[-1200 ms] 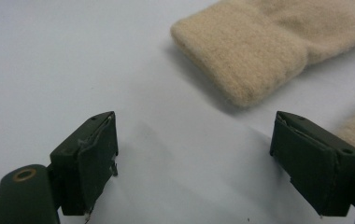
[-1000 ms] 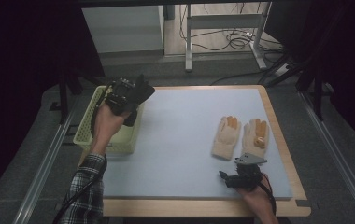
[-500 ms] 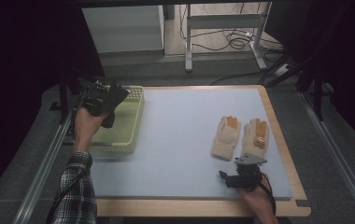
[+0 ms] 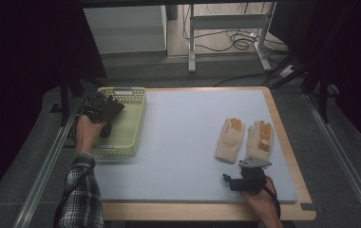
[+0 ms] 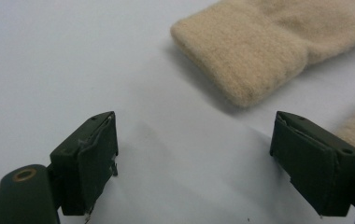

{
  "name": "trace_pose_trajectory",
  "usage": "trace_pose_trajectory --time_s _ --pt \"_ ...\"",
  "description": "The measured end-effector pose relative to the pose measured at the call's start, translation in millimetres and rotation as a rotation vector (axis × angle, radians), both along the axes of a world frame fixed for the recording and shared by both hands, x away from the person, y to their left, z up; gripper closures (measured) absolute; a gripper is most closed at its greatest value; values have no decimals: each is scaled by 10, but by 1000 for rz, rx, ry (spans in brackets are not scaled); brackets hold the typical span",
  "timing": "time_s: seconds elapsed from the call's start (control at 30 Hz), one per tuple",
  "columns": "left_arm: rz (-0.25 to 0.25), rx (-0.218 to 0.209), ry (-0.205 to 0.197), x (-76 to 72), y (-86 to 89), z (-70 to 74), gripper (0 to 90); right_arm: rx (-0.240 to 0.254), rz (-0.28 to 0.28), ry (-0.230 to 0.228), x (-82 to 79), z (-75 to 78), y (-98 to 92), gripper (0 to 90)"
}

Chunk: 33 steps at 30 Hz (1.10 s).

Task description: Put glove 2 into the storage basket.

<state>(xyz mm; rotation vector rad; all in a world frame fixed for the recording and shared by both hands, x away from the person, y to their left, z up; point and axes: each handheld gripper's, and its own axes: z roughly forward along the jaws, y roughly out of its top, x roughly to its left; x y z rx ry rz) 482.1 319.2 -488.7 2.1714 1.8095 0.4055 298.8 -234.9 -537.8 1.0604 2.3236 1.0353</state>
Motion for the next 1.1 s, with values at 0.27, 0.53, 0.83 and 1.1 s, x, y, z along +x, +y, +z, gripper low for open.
trace_pose_trajectory --time_s 0.27,0.53,0.83,1.1 --pt "2 72 79 40 -22 -135 255 0 0 0 0 0 0 149" --pt "-8 16 42 -66 -9 86 41 0 0 0 0 0 0 149" --pt "-85 -94 -82 -291 -2 377 25 0 0 0 0 0 1 149" --pt "-179 -84 -180 -474 -142 503 17 -1 0 0 0 0 1 149"
